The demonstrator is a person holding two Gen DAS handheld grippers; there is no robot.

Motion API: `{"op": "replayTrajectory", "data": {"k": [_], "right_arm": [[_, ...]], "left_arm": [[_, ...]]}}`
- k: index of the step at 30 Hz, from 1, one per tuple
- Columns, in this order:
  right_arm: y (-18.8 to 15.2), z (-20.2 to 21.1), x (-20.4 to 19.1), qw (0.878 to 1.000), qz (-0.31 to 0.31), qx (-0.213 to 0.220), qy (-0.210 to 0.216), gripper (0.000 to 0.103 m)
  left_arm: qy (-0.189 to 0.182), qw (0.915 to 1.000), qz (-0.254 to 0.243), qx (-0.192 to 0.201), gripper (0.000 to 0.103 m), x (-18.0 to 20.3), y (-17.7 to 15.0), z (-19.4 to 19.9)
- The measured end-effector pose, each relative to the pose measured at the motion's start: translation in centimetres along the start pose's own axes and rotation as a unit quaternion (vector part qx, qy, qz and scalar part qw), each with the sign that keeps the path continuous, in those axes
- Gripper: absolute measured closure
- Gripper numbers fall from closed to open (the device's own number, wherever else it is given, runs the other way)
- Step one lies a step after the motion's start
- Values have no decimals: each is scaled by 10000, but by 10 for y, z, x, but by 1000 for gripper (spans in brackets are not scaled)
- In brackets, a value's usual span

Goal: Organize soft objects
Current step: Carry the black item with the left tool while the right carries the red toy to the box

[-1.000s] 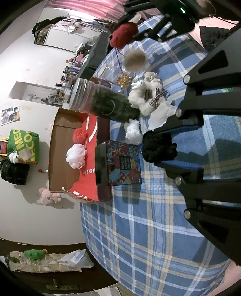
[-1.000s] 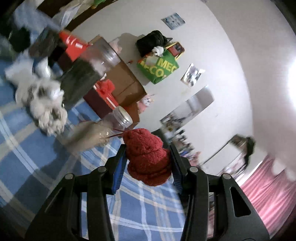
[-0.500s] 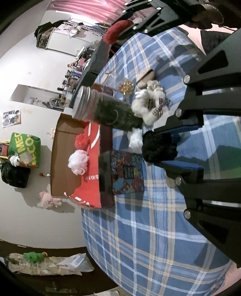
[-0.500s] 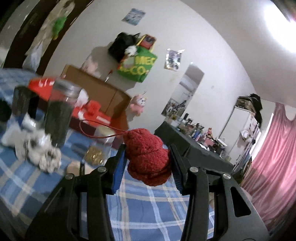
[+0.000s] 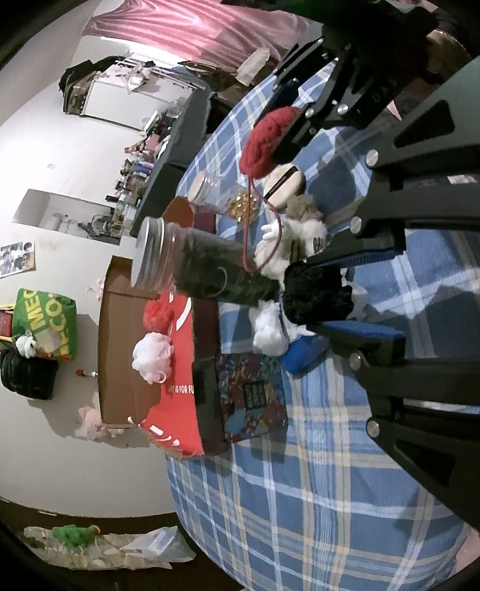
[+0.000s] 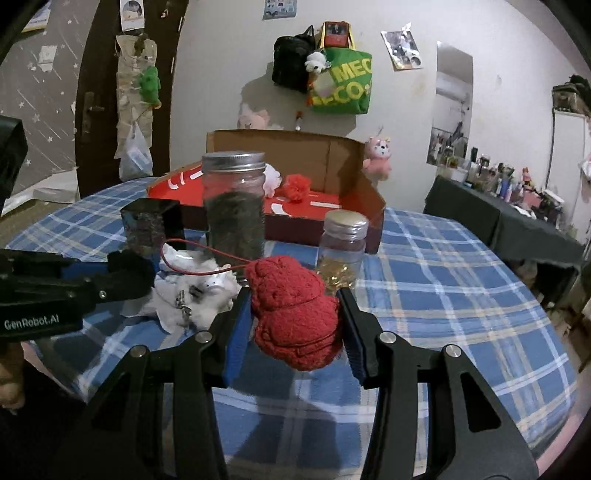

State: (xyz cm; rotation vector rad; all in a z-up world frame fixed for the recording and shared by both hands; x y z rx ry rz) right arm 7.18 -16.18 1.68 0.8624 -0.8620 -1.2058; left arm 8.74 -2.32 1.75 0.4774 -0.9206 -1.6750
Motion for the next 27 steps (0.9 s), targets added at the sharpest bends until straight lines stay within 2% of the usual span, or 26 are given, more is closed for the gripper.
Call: {"op": "replayTrajectory", "data": {"k": [18,27], "right_arm": [[-8,-3,4,9999,-85,-83,29,59],[-12,-8,24,9993,-320,-215,-19,59]], "left_arm": [[-13,10000,-8,-30,75,1,0,-4],[111,9997,226,-64,75,-26,0,-2]]}}
Point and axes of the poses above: each gripper's, at about its wrist camera, not at the fingertips, and z roughly against the way its jaws point, x to its right, y to its top, the point moved 8 cm from there along -z, roughly the way its jaws point, and after that the axes turned 1 degree about x, right-handed, at the moved point
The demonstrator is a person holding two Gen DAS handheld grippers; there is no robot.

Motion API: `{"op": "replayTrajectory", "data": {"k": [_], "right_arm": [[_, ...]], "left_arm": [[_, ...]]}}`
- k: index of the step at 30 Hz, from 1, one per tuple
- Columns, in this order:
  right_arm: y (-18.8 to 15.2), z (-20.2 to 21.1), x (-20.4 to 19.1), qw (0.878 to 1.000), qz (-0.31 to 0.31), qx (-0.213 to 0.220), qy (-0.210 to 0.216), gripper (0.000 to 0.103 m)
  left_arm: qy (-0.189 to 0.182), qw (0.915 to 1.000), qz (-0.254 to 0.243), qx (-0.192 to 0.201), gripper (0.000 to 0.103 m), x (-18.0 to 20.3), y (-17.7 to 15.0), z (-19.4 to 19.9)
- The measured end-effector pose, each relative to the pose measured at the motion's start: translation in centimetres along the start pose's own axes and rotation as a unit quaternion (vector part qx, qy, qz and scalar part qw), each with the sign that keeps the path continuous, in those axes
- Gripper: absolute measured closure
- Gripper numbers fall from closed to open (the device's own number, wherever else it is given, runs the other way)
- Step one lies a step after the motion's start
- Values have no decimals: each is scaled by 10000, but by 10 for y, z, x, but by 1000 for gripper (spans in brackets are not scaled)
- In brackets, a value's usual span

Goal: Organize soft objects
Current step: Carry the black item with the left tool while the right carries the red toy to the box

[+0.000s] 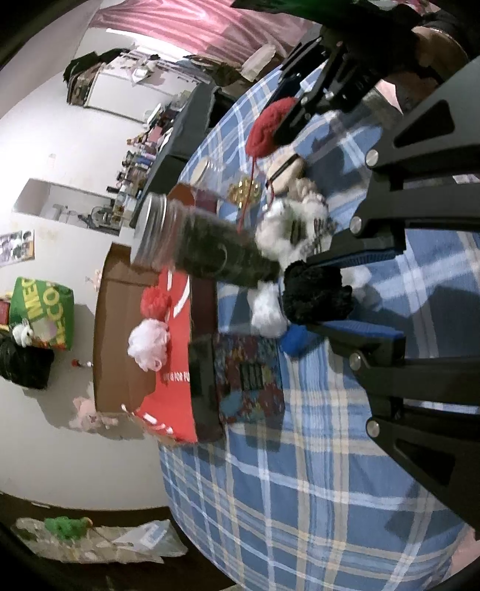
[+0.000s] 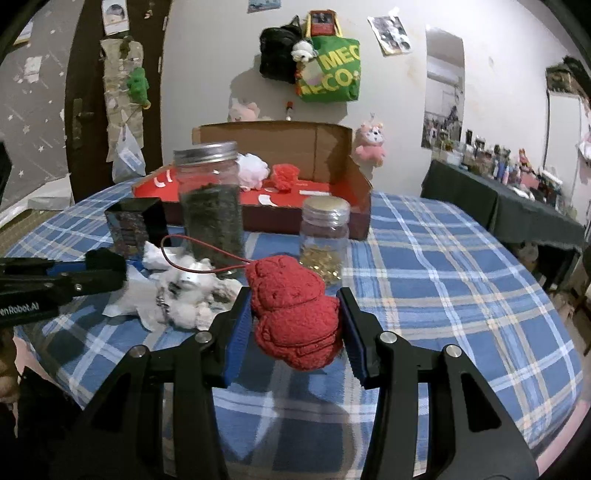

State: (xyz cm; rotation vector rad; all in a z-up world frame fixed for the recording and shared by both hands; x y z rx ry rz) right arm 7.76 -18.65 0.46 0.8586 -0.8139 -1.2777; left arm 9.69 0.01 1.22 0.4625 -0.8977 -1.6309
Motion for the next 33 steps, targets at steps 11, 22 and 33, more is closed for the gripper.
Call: {"op": "replayTrajectory", "data": {"k": [11,22,33], "right_arm": [[-4,-7,54,9979,-472,-287,-328,59],[-12,-34,109,9689,-2207,-1018,471,59],[1,-62,133,9302,-3146,-1385,1286,58]], "left_arm": [[587,9971,484,-27,75,-68,5,7],[801,9920,904,-375,75,-130,9,-8],[69,9902,1058,-914,75,-150,28,-37]]}}
Point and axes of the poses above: each gripper's, at about its wrist camera, not at the fingertips, and z roughly against the way its jaws point, x to its right, y to its top, the point moved 8 cm from there along -z, roughly the way its jaws point, and after that the axes turned 1 degree about x, right-handed, at the moved point
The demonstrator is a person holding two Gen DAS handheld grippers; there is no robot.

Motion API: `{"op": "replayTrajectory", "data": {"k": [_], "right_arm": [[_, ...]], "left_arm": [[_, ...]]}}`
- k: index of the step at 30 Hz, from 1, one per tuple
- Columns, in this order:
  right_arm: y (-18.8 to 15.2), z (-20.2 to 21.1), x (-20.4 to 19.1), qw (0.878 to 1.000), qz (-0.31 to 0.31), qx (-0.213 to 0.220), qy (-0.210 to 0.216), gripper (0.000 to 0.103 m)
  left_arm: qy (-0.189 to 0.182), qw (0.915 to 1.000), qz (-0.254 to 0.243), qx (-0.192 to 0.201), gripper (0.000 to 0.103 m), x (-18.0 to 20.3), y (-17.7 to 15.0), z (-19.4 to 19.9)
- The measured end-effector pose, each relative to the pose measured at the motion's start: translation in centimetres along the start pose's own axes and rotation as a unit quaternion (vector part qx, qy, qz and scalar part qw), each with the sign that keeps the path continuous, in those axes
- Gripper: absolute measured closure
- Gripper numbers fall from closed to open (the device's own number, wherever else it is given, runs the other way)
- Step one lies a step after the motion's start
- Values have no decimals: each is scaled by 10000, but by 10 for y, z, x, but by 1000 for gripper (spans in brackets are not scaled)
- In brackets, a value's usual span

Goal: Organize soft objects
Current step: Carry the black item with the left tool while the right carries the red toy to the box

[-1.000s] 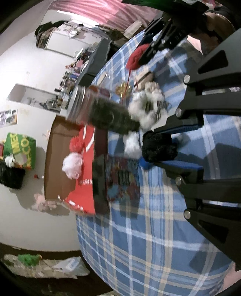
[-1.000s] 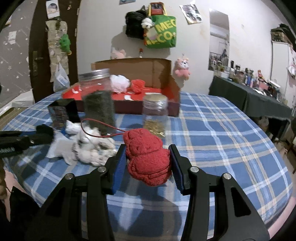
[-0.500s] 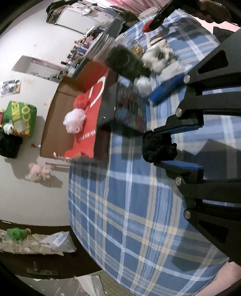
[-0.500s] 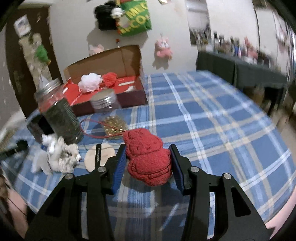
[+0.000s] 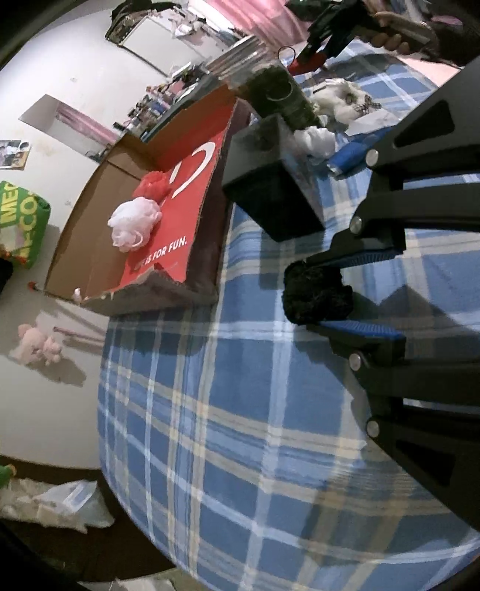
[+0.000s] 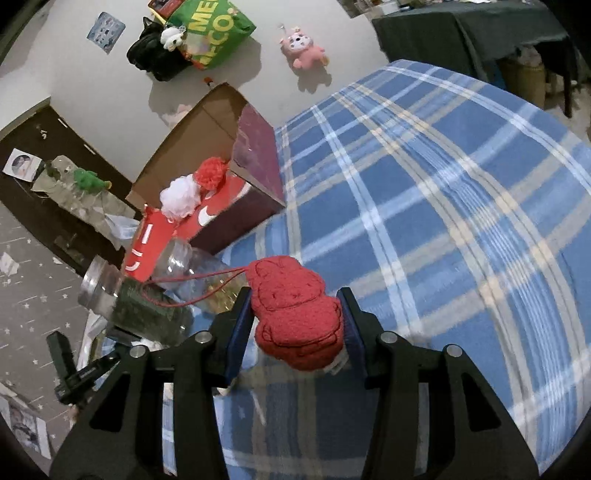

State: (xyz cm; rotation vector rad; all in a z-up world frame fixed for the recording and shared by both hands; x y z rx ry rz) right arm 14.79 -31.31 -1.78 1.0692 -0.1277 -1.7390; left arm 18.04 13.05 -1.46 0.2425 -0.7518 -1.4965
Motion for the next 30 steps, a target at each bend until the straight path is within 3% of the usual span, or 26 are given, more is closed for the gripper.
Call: {"op": "replayTrajectory", "data": {"k": [14,30], "right_arm": [[48,-32,-32,9958,80,-727,549,58],[63,-57,-68,9843,776,-1510,493,58]], "left_arm": [[-736,9956,-417,-408,75,8,40,-6],[-1062,9842,-1199,-755,75,30,75,-16]]}}
Point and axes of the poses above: each gripper's, at about its wrist camera, not at the fingertips, and z roughly against the way its jaws point, x to its right, y to its top, the point moved 8 cm from there along -z, roughly the way its jaws point, and after that the axes turned 1 degree about x, right-handed, at the moved point
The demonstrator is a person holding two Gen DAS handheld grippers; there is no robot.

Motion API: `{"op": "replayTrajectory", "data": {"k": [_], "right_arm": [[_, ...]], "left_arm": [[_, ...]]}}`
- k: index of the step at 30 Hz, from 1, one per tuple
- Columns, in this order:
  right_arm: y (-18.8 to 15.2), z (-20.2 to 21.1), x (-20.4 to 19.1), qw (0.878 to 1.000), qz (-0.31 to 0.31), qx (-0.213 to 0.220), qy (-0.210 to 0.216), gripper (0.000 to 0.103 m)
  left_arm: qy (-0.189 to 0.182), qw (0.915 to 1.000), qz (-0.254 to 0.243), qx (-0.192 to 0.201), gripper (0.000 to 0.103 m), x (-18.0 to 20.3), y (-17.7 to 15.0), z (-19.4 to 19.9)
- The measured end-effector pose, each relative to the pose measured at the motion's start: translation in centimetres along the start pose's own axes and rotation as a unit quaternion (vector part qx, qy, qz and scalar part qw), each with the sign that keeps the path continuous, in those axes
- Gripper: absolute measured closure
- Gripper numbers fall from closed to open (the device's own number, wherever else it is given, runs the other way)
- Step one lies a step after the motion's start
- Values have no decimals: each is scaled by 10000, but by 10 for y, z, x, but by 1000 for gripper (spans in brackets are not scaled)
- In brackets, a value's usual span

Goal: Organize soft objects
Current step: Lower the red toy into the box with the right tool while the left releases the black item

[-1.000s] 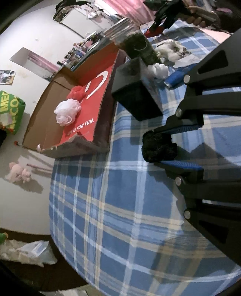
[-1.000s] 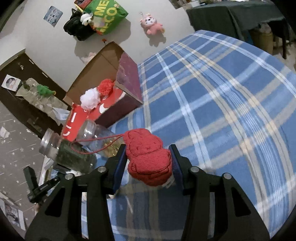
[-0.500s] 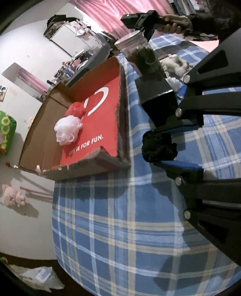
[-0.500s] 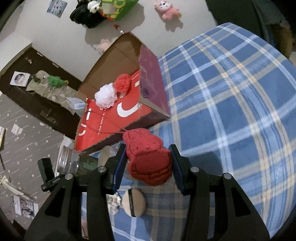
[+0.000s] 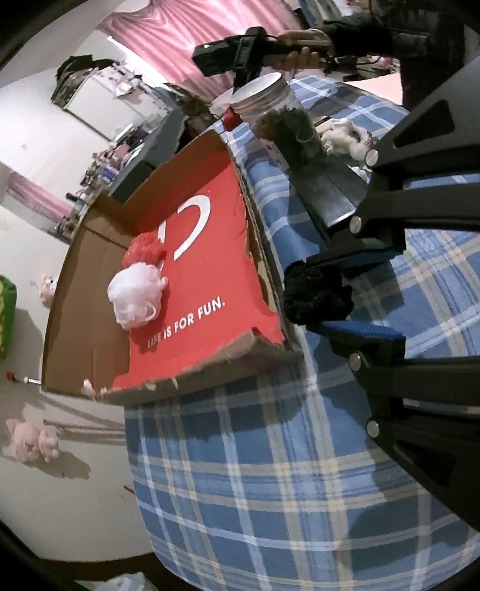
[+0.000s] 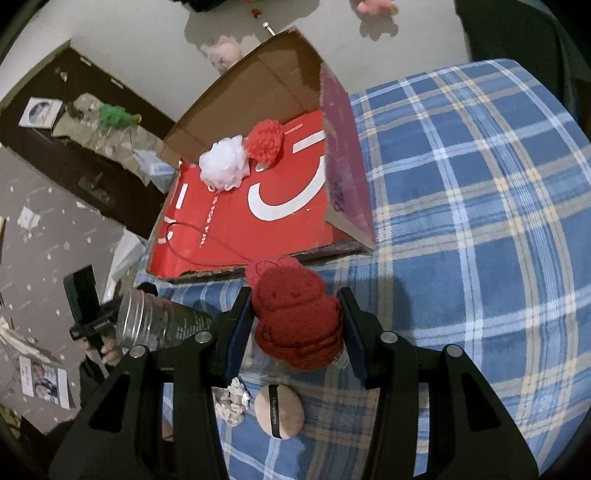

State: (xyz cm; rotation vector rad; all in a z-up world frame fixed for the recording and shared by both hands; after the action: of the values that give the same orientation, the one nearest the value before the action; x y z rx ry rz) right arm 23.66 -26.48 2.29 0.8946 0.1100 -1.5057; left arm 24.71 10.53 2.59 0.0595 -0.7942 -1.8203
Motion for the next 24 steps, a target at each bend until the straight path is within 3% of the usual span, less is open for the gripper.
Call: {"op": "replayTrajectory", "data": {"k": [18,24], "right_arm": [[20,-27,-39,9962,734,-388,-275,58],[38,-34,-55,9933,1016,-303,-468,58]], "left_arm": [[-43,9975,-677,-207,75,40,36,-21],[141,9971,-726,-187,75,45,57,-31]]}}
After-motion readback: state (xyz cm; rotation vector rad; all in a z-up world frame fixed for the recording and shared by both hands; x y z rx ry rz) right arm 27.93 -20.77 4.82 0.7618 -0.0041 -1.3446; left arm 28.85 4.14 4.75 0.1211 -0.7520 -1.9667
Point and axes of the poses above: each gripper's, at about its wrist camera, not at the fingertips, and z roughly against the way its jaws point, x to its right, y to its top, the point moved 8 cm from there along -z, roughly the way its jaws point, and after that the axes turned 1 degree about x, right-handed, at the moved point
